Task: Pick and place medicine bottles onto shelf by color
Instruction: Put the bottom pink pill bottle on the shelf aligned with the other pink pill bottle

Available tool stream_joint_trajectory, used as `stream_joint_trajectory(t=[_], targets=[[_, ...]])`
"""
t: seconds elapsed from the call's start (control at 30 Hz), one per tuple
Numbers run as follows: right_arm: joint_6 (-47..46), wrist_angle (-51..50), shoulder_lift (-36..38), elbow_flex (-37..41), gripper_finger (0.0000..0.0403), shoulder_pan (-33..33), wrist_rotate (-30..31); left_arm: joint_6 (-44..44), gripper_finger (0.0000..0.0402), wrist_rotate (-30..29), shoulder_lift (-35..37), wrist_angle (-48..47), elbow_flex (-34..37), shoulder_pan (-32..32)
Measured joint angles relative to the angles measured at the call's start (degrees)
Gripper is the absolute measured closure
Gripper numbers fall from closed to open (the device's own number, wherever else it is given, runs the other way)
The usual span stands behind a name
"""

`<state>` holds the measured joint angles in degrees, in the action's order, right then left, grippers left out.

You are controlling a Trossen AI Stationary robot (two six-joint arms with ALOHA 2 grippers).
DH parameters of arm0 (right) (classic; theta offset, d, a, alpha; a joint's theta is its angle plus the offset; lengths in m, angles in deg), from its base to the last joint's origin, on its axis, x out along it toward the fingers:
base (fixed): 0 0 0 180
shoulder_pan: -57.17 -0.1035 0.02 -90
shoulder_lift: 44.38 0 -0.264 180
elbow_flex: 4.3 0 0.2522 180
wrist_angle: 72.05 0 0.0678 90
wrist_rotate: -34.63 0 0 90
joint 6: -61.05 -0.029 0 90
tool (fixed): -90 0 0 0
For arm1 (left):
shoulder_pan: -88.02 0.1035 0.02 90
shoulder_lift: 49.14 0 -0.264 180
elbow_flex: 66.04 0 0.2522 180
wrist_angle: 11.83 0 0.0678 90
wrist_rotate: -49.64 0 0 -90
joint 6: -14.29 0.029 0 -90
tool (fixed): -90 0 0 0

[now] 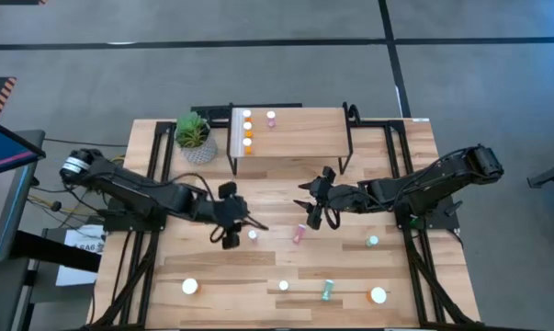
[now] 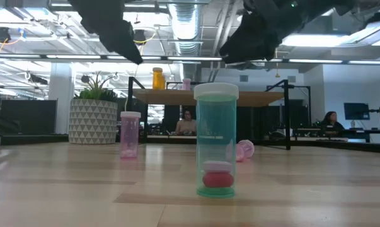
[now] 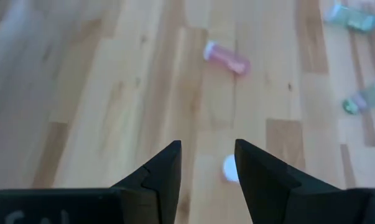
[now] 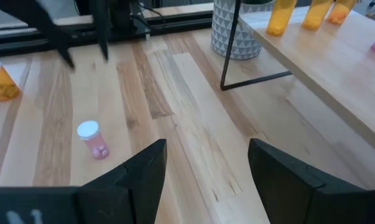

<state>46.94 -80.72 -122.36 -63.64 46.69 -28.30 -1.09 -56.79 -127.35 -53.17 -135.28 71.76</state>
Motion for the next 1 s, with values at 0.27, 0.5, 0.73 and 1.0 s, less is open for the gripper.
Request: stream_joint_trajectory(t=[0.27, 0.5, 0.73, 1.0], targets=[[-0.6, -0.3, 0.0, 0.0, 0.0153, -0.4, 0.0, 2.7, 0.0265, 4.9, -10.5, 2.3, 0.1, -0.3], [-0.6, -0.7, 0.0, 0.0, 0.0153, -0.4, 0.0, 2.4, 0.0254, 9.5, -12.7, 4.6, 0.0, 0.5], [-0.5, -1.6, 0.0, 0.0, 0.0153, -0.4, 0.0, 1.6, 0.0234, 9.7, -12.9, 4.1, 0.0, 0.6], [-0.5, -1.8, 0.0, 0.0, 0.0153, -0.4, 0.0, 0.9, 0.0221, 9.8, -14.5, 3.7, 0.3, 1.2]])
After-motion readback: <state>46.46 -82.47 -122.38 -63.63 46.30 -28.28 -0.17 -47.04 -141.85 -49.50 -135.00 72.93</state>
